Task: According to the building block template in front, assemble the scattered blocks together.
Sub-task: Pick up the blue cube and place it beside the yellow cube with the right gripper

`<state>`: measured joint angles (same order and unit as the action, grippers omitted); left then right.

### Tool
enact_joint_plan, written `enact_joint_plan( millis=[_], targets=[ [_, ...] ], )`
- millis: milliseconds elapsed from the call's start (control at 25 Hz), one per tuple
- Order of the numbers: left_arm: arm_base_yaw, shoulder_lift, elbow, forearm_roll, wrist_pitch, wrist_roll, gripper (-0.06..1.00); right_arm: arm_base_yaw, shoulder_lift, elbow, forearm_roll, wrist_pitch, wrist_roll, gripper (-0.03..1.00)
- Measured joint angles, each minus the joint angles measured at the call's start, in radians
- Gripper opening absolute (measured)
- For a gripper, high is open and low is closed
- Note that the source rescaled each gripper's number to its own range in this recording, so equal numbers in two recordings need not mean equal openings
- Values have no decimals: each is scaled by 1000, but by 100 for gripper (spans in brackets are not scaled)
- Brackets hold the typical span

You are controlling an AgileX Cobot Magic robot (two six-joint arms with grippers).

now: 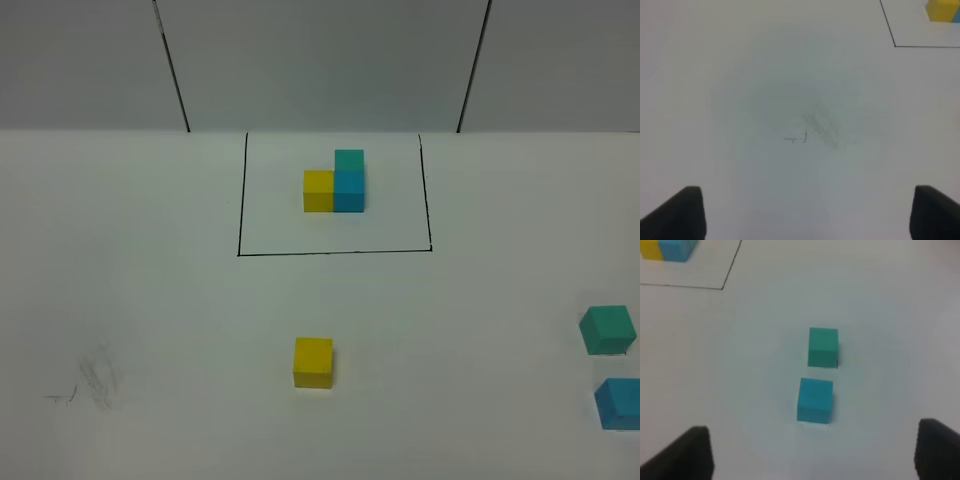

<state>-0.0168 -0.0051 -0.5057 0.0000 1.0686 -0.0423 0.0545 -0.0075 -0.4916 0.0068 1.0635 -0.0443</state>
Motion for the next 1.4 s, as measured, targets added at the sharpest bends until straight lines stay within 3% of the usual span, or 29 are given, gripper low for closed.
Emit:
enact_joint_plan(
  millis=[480,760,1040,1400],
  targets=[
    [0,0,0,0,-1,0,46,0,0,0,0,0,1,67],
    [0,0,0,0,-1,0,26,0,0,0,0,0,1,67],
    [0,0,0,0,-1,0,17,0,0,0,0,0,2,67],
    [0,0,0,0,-1,0,16,0,0,0,-7,0,6,67]
  ],
)
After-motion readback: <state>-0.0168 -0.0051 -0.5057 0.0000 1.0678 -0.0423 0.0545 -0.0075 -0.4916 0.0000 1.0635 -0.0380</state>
